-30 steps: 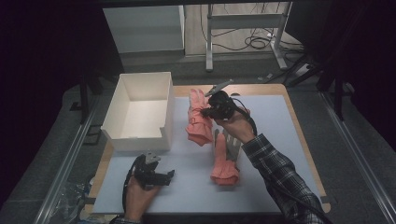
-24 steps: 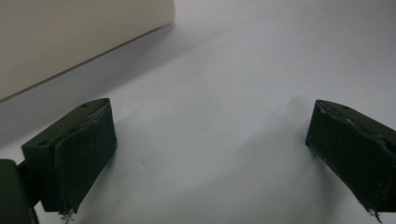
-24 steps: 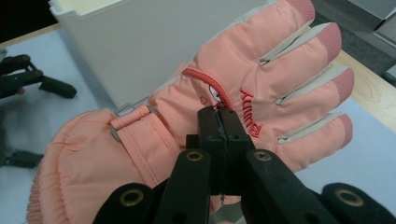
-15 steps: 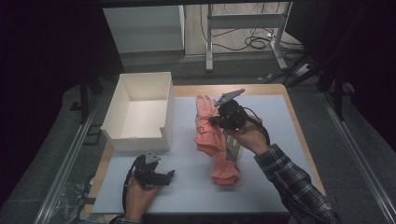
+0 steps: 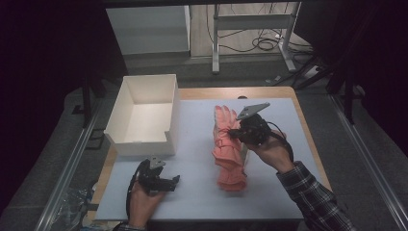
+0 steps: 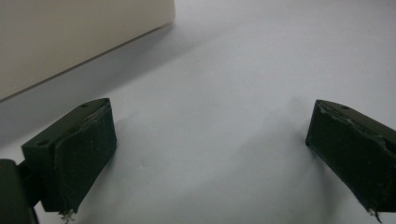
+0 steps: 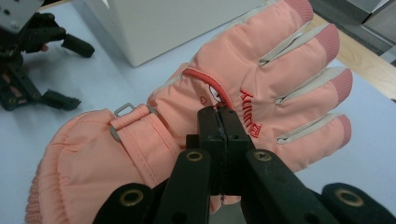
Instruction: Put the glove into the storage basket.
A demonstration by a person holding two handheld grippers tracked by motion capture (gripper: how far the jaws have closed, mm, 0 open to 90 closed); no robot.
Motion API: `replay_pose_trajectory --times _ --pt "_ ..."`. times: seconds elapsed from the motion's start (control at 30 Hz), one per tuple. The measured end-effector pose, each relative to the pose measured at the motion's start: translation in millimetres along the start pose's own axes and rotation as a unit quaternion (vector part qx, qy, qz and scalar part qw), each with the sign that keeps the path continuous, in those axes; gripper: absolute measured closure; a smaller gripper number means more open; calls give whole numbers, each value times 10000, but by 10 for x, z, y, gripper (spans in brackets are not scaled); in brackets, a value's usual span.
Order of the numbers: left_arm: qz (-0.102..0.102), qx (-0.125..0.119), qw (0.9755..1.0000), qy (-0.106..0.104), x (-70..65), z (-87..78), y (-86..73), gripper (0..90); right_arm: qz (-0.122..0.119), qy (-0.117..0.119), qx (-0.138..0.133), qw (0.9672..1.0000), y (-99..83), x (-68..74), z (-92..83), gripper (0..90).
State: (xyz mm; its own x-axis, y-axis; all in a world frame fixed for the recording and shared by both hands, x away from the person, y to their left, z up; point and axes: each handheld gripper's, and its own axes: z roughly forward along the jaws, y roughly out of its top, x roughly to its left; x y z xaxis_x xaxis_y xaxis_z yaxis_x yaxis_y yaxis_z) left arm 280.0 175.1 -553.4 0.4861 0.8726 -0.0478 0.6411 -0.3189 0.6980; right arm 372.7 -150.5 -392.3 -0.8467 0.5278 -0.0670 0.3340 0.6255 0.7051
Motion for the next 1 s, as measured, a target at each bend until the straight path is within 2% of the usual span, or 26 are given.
replay_pose_trajectory --times 0.43,0.57,0.8,1.0 --pt "1 14 10000 -3 1 -2 1 18 -34 -102 148 9998 -301 147 -122 898" --pt "-3 5 10000 2 0 -1 0 18 27 -147 225 9996 -385 139 -84 898" --pt "-1 2 10000 1 0 0 0 18 148 -54 314 9994 -492 128 34 898" --pt "-8 -2 10000 5 -1 0 0 18 118 -41 374 9992 -515 147 100 898"
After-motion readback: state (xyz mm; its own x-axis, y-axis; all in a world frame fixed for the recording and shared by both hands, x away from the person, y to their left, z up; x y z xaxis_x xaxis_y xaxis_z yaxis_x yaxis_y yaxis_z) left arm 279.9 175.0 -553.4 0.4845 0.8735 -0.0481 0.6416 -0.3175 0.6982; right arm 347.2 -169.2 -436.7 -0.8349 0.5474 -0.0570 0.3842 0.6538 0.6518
